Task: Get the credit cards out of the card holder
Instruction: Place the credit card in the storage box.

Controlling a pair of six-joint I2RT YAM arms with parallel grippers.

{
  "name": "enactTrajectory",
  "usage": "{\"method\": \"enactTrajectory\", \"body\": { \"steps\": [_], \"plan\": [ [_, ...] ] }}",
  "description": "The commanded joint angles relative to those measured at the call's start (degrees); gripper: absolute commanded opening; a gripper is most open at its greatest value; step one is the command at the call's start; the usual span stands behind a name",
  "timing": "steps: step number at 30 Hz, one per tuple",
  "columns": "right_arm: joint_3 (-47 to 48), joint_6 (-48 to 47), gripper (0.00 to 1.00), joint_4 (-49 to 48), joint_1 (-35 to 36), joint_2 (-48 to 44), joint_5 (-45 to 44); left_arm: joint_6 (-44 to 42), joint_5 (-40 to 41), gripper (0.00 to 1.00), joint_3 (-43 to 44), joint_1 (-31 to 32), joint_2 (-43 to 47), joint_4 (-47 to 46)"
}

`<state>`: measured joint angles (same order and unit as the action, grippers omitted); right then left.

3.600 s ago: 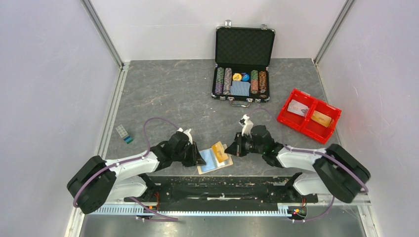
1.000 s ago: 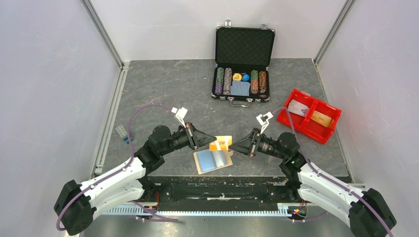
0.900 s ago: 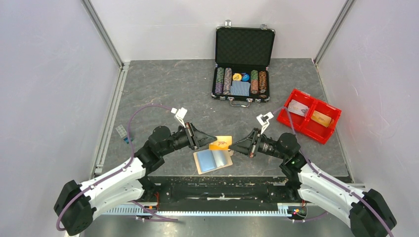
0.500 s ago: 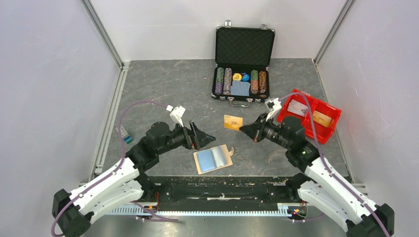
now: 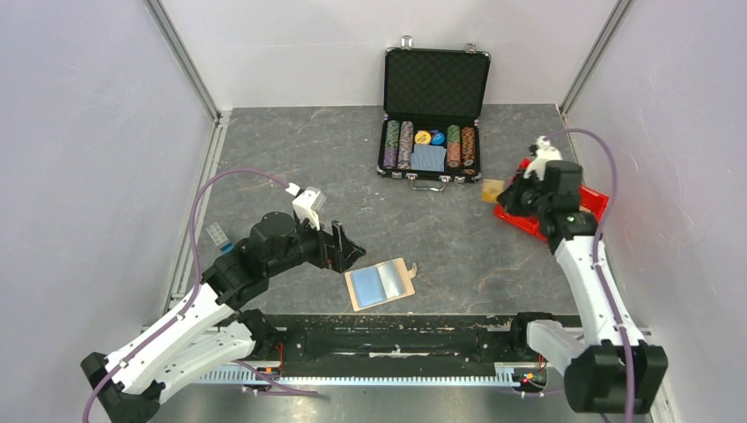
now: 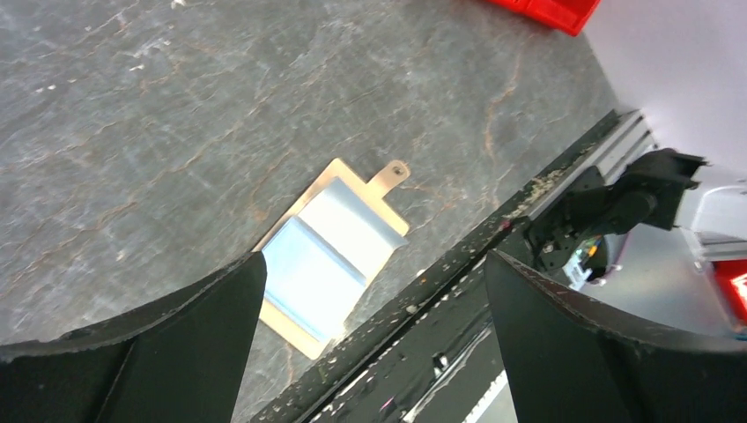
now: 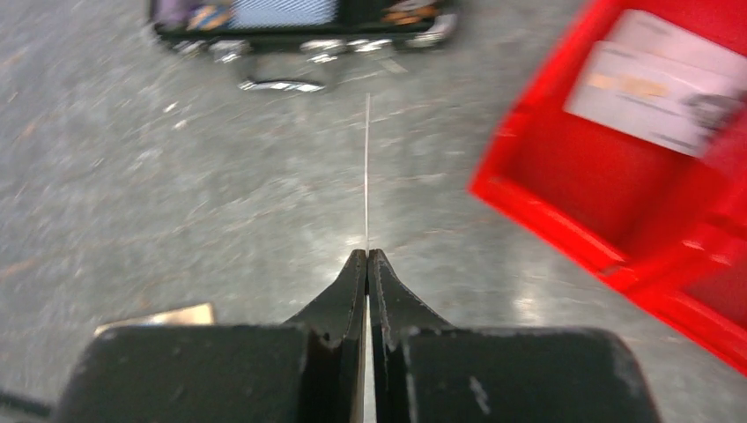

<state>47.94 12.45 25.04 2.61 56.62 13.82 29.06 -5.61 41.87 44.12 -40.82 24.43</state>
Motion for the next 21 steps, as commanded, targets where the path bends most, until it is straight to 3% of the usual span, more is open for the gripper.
{"method": "enactTrajectory", "body": {
  "steps": [1, 11, 21],
  "plan": [
    [5.2, -5.3, 0.0, 4.4, -12.1, 2.9, 4.2, -6.7, 2.6, 1.0, 1.3, 0.1, 2.0, 5.3],
    [8.0, -11.4, 0.0, 9.0, -31.2, 6.8, 0.0, -7.7, 1.6, 1.0, 1.2, 0.1, 1.9, 6.1],
    [11.8, -10.5, 0.0, 6.4, -34.6, 14.5, -5.0, -7.5, 0.1, 1.0, 0.8, 0.2, 1.1, 6.3]
  ]
}}
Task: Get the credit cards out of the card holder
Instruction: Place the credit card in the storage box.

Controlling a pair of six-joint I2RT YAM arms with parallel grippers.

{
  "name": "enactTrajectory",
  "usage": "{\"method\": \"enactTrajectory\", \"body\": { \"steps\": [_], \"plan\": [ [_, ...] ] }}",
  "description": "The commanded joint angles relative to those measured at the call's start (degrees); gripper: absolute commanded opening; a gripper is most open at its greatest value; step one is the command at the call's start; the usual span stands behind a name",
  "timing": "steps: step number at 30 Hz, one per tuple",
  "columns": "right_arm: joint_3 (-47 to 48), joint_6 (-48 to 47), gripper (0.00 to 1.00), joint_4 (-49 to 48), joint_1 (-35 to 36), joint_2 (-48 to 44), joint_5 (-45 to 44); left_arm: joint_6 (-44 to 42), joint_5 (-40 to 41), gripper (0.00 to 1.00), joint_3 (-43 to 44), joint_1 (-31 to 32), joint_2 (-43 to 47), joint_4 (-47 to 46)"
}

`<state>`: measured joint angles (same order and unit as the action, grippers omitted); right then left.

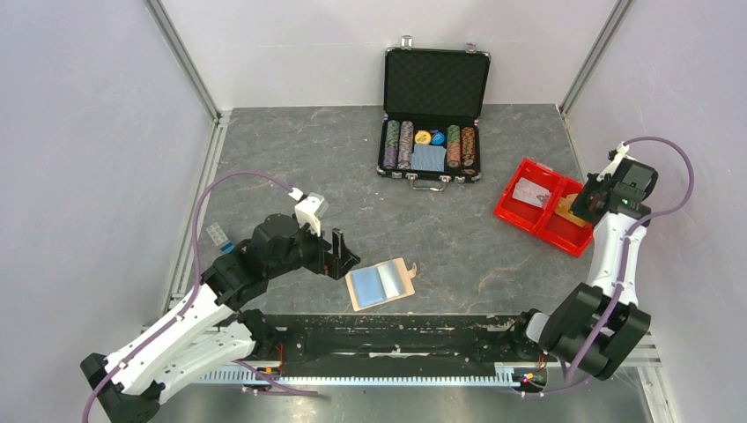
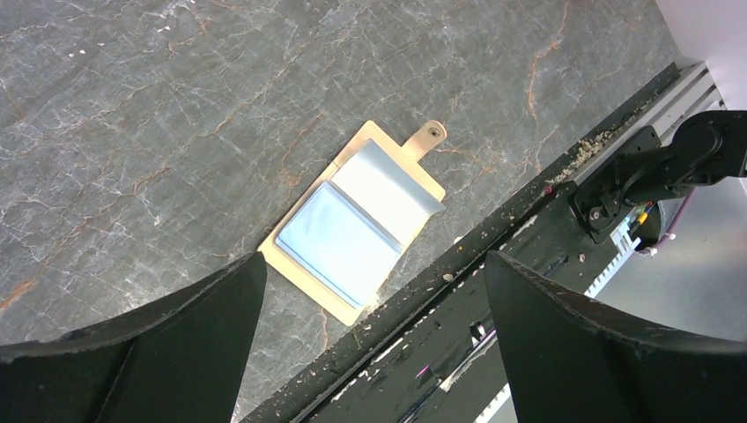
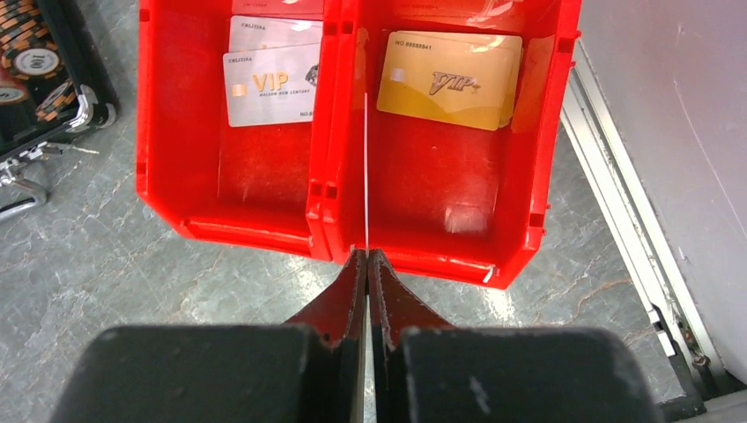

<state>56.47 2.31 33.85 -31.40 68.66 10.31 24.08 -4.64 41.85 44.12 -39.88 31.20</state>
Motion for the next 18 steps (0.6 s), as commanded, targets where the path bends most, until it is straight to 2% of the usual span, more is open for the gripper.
{"method": "enactTrajectory", "body": {
  "steps": [1, 6, 18],
  "plan": [
    [3.3, -0.1, 0.0, -2.8, -0.6, 3.5, -0.9, -2.5, -0.9, 1.0, 0.7, 0.1, 0.1, -0.5],
    [4.5, 0.8, 0.0, -5.4, -0.5, 7.5, -2.2, -2.7, -0.6, 1.0, 0.6, 0.2, 0.1, -0.9],
    [9.0, 1.0, 0.0, -6.6, -0.6, 17.2, 1.5, -2.9, -1.2, 1.0, 0.7, 0.1, -2.1, -1.2]
  ]
}}
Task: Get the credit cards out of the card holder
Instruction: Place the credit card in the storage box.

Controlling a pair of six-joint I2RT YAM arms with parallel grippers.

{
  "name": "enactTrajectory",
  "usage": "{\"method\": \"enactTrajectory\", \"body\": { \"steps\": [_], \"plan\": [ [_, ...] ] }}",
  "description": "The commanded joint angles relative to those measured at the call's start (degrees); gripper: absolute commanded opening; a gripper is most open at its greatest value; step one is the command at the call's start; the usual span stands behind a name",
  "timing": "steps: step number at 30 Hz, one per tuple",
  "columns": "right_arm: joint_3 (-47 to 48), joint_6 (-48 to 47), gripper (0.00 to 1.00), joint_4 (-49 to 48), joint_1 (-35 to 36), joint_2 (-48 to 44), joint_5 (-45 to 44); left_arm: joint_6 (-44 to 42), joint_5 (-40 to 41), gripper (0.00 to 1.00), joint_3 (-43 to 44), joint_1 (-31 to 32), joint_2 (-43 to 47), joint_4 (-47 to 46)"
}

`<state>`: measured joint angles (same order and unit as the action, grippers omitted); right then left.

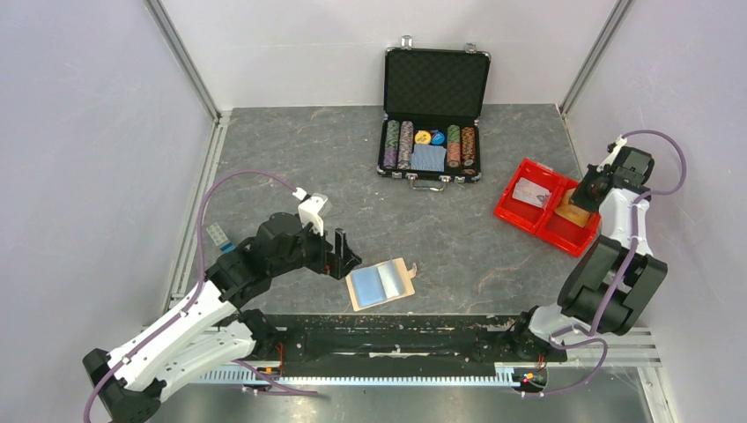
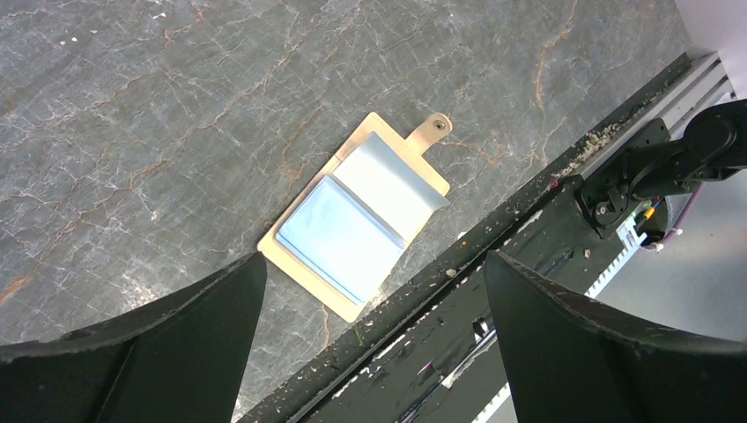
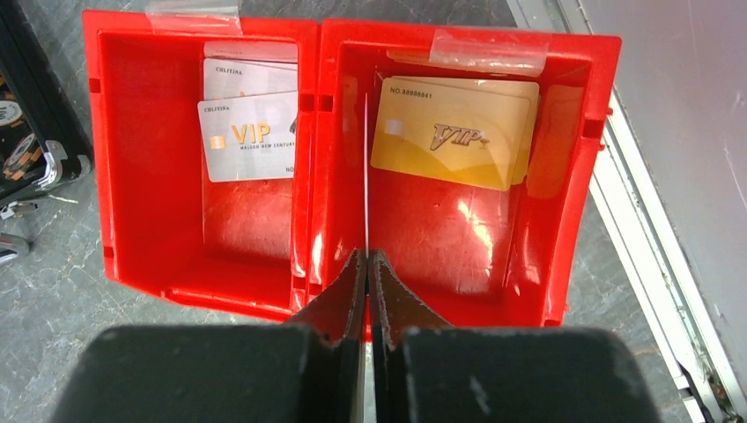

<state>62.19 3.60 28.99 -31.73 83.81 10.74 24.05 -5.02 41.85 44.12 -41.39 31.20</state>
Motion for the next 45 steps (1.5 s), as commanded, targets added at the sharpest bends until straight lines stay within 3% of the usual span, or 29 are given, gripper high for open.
{"method": "enactTrajectory", "body": {
  "steps": [1, 11, 15, 31, 35, 45],
  "plan": [
    [3.2, -0.4, 0.0, -1.8, -0.3, 2.4, 0.9, -2.9, -0.9, 1.0, 0.7, 0.1, -1.0, -1.3],
    [4.4, -0.6, 0.02, -3.8, 0.0, 7.6, 2.0, -2.6, -0.6, 1.0, 0.8, 0.2, -2.2, -1.3],
    [5.5, -0.3, 0.09, -3.8, 0.5, 10.0, 1.3, -2.4, -0.2, 1.0, 0.6, 0.1, -1.6, -1.1],
    [10.4, -1.4, 0.21, -1.1, 4.4, 12.1, -13.9, -2.4, -1.4, 1.0, 0.7, 0.1, -3.8, -1.2],
    [10.6, -1.9, 0.15, -0.9, 4.6, 12.5, -15.4, -2.3, -1.5, 1.0, 0.7, 0.2, -3.8, -1.2],
    [11.4, -2.5, 0.14, -0.2, 5.0, 12.6, -20.7, -2.3, -1.6, 1.0, 0.6, 0.1, -3.9, -1.2]
  ]
}}
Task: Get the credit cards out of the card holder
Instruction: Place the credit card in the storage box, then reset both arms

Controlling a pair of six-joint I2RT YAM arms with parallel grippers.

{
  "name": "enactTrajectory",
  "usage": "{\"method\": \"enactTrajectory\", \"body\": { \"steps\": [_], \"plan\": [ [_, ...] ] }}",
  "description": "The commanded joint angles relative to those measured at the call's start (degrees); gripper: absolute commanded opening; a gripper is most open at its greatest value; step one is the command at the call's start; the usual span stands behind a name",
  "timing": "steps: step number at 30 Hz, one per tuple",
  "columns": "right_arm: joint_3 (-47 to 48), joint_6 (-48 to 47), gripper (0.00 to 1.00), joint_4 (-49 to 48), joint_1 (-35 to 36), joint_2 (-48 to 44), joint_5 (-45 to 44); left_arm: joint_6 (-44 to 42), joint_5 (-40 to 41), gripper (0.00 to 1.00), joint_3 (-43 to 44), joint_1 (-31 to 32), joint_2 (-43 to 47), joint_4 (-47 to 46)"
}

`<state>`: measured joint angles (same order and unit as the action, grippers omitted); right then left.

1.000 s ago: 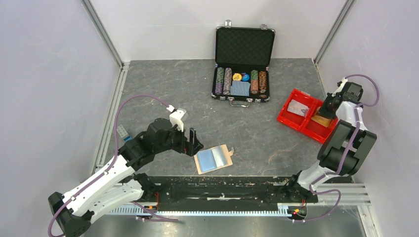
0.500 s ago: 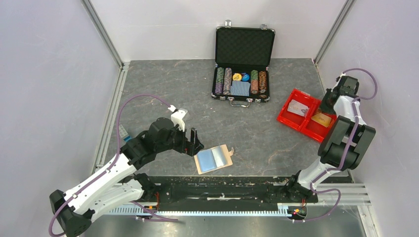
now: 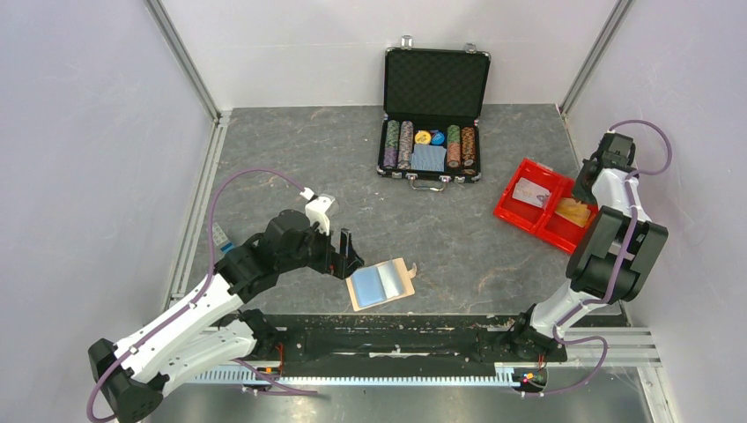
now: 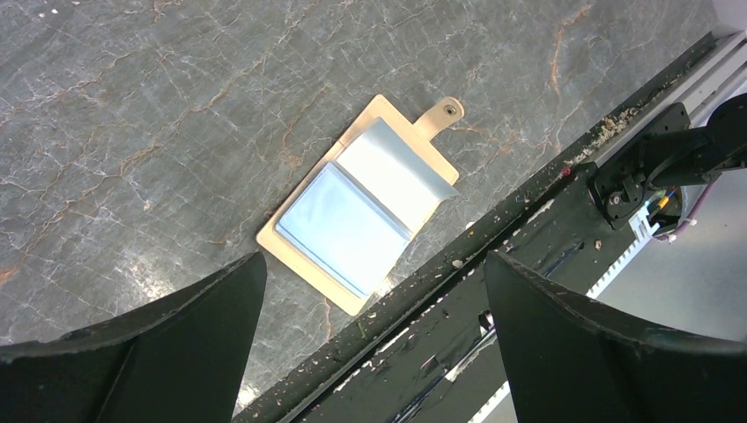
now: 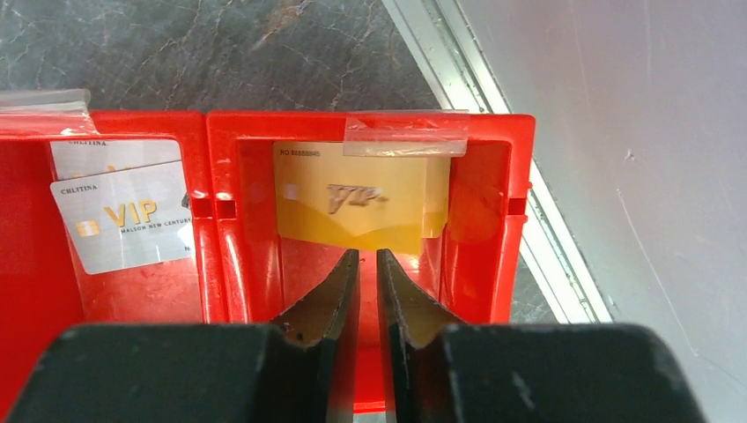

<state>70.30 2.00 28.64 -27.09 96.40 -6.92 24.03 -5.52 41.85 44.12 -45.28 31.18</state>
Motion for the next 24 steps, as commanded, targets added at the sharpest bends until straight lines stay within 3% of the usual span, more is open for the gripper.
{"method": "enactTrajectory", "body": {
  "steps": [1, 6, 15, 24],
  "plan": [
    [3.6, -1.0, 0.14, 0.1, 0.4, -0.1, -3.4, -2.3, -1.1, 1.0, 0.6, 0.2, 0.1, -1.2],
    [4.7, -1.4, 0.15, 1.0, 0.7, 0.5, -6.0, -2.3, -1.3, 1.0, 0.6, 0.1, 0.2, -1.1],
    [1.7, -0.7, 0.19, 0.6, 6.0, -3.4, -2.4, -2.5, -1.2, 1.0, 0.7, 0.2, 0.6, -1.1],
    [-6.1, -0.4, 0.24, 1.0, 11.8, -17.6, 5.4, -1.2, 4.1, 1.0, 1.0, 0.2, 2.7, 0.3]
  ]
}}
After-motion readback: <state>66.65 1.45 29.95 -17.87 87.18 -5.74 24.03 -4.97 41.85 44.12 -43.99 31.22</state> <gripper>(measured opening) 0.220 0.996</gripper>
